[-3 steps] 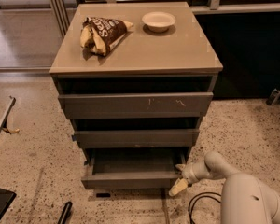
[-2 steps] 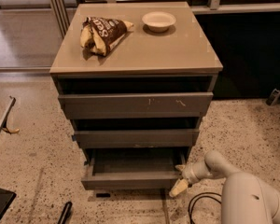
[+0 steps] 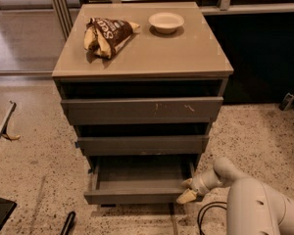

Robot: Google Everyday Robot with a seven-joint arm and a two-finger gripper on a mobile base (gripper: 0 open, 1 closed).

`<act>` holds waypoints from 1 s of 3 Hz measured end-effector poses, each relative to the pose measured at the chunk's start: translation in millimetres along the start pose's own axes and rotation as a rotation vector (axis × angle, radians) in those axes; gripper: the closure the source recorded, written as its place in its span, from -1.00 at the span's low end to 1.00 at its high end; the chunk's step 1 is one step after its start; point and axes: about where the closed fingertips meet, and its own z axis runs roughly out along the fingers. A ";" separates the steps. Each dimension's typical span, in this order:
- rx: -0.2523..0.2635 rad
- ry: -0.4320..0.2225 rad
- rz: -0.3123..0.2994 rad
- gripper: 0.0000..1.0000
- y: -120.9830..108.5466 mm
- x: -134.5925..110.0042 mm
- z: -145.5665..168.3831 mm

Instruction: Open bottom drawer

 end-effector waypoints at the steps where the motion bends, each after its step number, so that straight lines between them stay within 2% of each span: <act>1: -0.029 0.025 0.005 0.34 9.5 2.2 -0.6; 2: -0.033 0.034 -0.007 0.29 19.4 -2.1 -8.7; 3: -0.025 0.037 -0.052 -0.18 33.4 -15.6 -23.1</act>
Offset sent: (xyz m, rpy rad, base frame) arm -0.0198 -0.0041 0.0364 -0.0227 0.0133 0.0520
